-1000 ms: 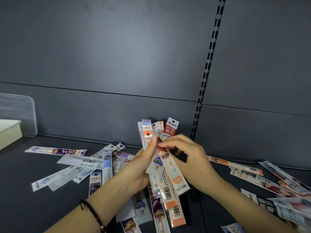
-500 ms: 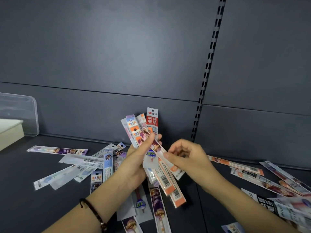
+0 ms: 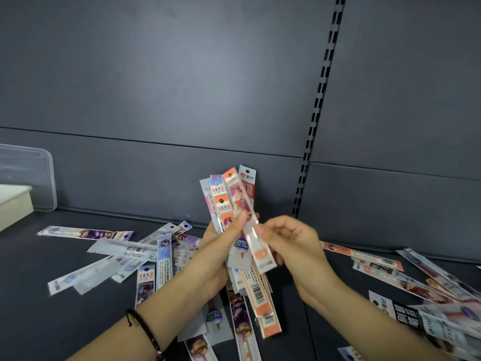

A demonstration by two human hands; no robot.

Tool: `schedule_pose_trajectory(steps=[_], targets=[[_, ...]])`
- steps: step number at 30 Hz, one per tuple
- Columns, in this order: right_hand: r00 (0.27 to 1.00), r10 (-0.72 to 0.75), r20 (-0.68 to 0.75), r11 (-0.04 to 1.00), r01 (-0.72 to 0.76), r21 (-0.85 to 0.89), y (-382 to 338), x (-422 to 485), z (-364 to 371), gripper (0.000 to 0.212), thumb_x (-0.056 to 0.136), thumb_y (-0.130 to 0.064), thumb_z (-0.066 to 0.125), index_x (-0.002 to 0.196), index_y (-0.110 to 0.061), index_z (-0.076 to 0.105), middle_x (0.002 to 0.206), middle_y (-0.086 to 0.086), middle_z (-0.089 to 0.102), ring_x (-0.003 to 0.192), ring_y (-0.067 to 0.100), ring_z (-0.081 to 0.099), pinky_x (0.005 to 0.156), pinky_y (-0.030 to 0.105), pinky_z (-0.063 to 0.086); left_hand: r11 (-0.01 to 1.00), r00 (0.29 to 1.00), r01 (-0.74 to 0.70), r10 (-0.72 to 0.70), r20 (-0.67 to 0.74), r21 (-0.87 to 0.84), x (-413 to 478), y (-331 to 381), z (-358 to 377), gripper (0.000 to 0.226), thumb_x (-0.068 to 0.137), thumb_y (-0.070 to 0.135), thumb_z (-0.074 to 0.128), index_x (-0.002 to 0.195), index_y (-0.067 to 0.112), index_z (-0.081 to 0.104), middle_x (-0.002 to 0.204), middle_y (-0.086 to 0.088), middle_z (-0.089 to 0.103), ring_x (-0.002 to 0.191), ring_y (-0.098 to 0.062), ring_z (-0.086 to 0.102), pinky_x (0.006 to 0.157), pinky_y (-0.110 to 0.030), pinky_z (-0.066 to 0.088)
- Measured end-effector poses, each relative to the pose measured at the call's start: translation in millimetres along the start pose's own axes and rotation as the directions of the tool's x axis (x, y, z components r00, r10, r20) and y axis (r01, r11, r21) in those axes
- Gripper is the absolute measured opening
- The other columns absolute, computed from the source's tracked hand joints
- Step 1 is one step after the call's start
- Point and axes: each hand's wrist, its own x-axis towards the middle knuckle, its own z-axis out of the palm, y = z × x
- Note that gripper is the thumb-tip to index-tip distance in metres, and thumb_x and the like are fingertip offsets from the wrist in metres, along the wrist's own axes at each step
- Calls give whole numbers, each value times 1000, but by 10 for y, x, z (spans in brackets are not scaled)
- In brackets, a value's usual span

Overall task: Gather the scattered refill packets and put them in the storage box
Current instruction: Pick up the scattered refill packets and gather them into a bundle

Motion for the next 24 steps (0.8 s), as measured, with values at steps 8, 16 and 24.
schedule_pose_trajectory(steps=[8,16,24], targets=[[999,12,52,973,0,-229,-81,7,-64,15,86,-19,68,98,-11,63,74,-2,61,51,-2,51,44,11,38,982,989,-150,148,29,111,105,225,68,49,65,12,73,112,5,62,92,-10,70,81,-18,71,67,-32,59],[978,-210,23,972,211,-106,-529,117,-304,52,84,-40,64,133,-28,50,120,-15,63,108,-5,59,88,18,49,895,949,-286,214,231,343,198,110,470,31,74,-13,70,95,8,63,78,1,71,75,-17,69,71,-30,58],[969,-176,174,951,213,-223,-501,123,-362,25,97,-34,48,120,-44,45,114,-16,64,96,-8,64,71,9,52,831,954,-182,21,298,525,124,-205,456,31,77,-3,72,105,7,64,91,-5,75,88,-18,72,77,-24,56]])
